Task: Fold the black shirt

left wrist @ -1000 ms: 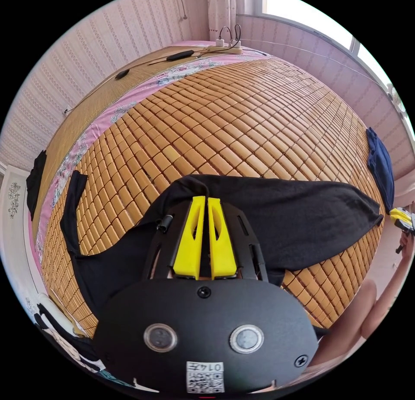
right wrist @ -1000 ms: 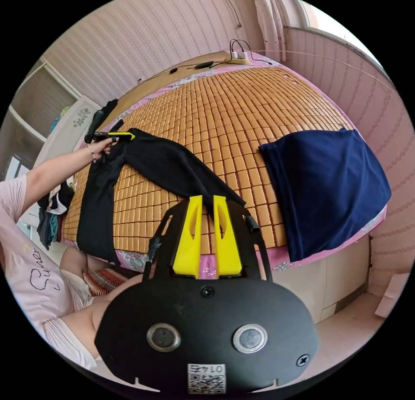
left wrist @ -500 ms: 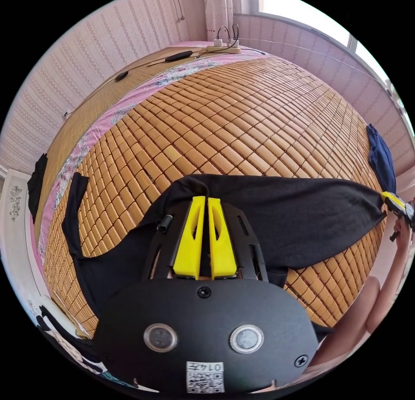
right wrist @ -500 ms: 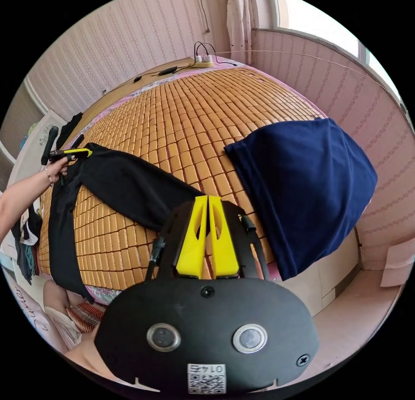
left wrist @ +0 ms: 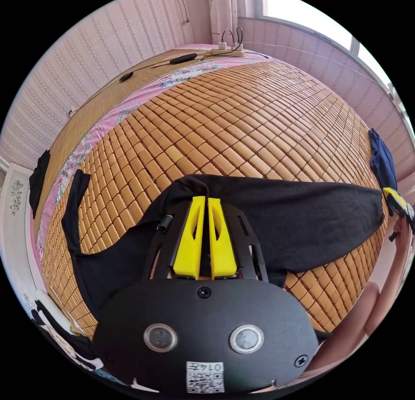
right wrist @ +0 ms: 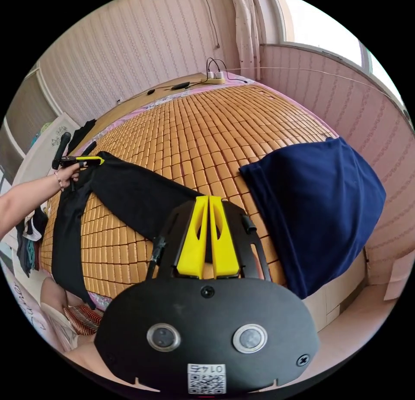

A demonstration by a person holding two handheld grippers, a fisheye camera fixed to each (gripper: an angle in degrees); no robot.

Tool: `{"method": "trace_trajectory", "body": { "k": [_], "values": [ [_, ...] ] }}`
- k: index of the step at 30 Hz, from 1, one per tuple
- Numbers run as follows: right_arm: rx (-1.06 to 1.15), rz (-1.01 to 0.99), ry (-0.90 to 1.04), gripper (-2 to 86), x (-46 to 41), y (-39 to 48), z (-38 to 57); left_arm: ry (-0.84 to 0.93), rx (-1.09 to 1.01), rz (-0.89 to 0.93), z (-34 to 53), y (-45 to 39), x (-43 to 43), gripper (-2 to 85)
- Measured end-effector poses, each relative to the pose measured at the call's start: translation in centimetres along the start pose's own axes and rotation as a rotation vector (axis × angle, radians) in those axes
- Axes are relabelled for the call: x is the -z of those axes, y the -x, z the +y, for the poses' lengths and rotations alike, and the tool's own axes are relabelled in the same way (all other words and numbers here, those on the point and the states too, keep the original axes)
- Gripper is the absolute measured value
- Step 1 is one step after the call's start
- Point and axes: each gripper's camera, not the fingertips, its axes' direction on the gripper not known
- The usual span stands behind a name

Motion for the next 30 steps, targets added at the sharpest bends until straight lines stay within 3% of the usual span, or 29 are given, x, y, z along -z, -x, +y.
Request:
{"method": "trace_trajectory", "body": {
  "k": [1, 14, 20, 23, 30],
  "values": [
    [-0.002, 0.049, 0.064, -0.7, -0.9, 0.3, -0.1, 0.0, 0.004, 0.004, 0.3, 0.3, -0.1, -0.9],
    [-0.091, 0.006, 0.013, -0.9, 0.7, 2.6, -1.4, -0.016, 0.126, 0.102, 4.5, 4.1, -0.8, -0.3],
    [-0.109, 0.038, -0.019, -0.6, 1.8, 4.8, -2.5, -0.011, 0.144, 0.095, 6.6, 5.5, 0.6, 4.8],
    [-0.118, 0.065, -0.03, -0.4, 2.2, 6.0, -3.2, -0.086, 0.08, 0.029, 9.3, 5.3, 3.3, 4.8],
    [-0.128, 0.131, -0.074, -0.2, 3.8, 10.2, -5.7, -0.17, 0.064, 0.111, 24.0, 8.1, 10.7, 3.1]
  ]
}}
